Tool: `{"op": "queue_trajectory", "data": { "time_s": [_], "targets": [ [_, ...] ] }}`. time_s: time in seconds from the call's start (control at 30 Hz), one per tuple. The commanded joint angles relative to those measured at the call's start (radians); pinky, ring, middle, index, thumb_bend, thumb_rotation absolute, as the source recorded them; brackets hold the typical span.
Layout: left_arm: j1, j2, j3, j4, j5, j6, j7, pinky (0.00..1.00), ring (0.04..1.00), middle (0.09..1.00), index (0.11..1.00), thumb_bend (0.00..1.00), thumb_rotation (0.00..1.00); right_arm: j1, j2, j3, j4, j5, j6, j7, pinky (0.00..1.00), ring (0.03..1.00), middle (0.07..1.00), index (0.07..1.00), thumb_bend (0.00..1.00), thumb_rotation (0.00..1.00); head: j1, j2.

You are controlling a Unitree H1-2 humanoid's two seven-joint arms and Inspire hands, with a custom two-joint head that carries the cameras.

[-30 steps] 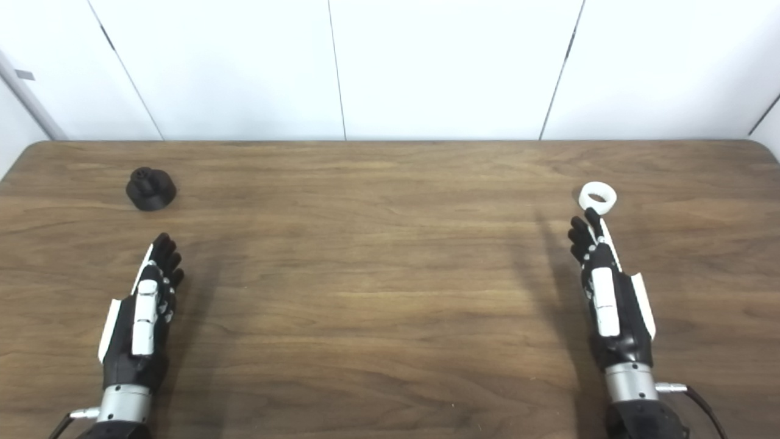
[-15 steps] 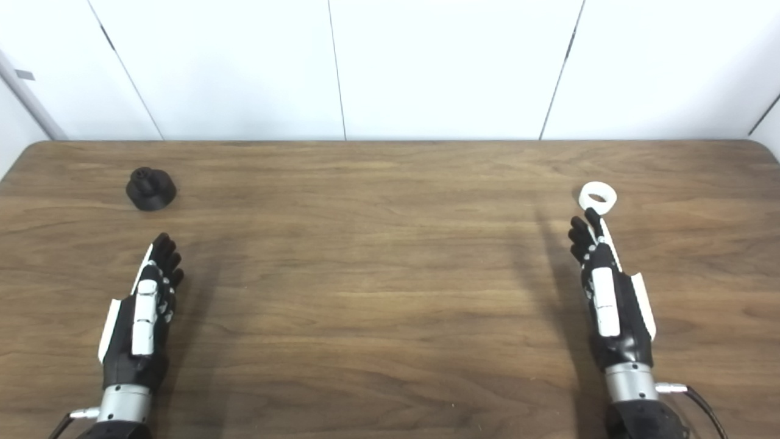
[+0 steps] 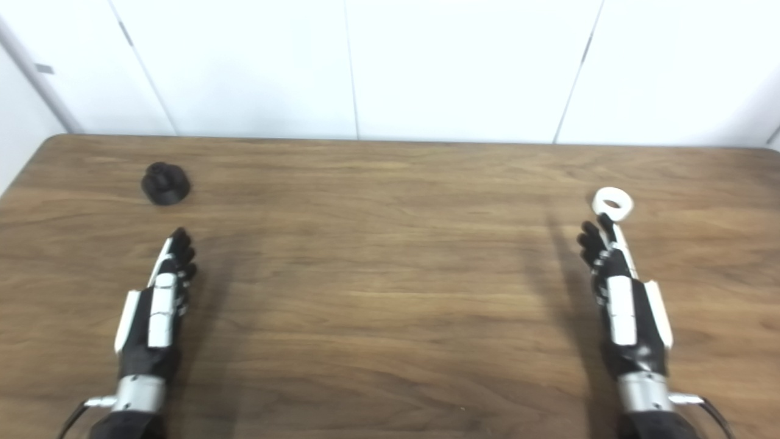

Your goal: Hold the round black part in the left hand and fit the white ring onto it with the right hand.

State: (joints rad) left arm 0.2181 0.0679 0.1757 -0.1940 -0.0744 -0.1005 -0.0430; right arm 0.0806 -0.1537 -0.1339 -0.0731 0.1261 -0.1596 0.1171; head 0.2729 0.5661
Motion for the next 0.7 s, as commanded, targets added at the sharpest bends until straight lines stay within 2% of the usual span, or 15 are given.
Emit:
{"op": "queue_trajectory", "data": {
  "time_s": [0.0, 0.17, 0.37, 0.53, 0.67],
  "targets": [
    [0.035, -0.024, -0.023, 0.021, 0.022, -0.048, 0.012, 1.00, 1.000, 1.000, 1.000, 0.42, 1.00, 0.032, -0.006, -0.002, 0.101, 0.016, -0.043, 0.013, 0.96, 0.941, 0.945, 0.984, 0.51, 1.00, 0.022, -0.007],
    [0.033, -0.037, -0.041, 0.043, 0.054, -0.064, 0.027, 1.00, 1.000, 1.000, 1.000, 0.44, 0.99, 0.027, -0.024, -0.006, 0.132, 0.049, -0.048, 0.027, 1.00, 0.968, 0.959, 0.996, 0.52, 1.00, 0.066, -0.030],
    [0.026, -0.047, -0.058, 0.068, 0.070, -0.076, 0.041, 1.00, 1.000, 1.000, 1.000, 0.48, 0.99, 0.020, -0.035, -0.012, 0.161, 0.088, -0.057, 0.049, 1.00, 0.982, 0.973, 1.000, 0.47, 1.00, 0.124, -0.058],
    [0.022, -0.055, -0.067, 0.078, 0.085, -0.083, 0.057, 1.00, 1.000, 1.000, 1.000, 0.47, 0.99, 0.020, -0.035, -0.012, 0.157, 0.075, -0.064, 0.040, 1.00, 0.978, 0.970, 1.000, 0.50, 1.00, 0.149, -0.067],
    [0.019, -0.055, -0.076, 0.092, 0.087, -0.088, 0.059, 1.00, 1.000, 1.000, 1.000, 0.49, 0.99, 0.020, -0.037, -0.016, 0.158, 0.060, -0.064, 0.027, 1.00, 0.961, 0.952, 1.000, 0.48, 1.00, 0.162, -0.070]
  ]
}}
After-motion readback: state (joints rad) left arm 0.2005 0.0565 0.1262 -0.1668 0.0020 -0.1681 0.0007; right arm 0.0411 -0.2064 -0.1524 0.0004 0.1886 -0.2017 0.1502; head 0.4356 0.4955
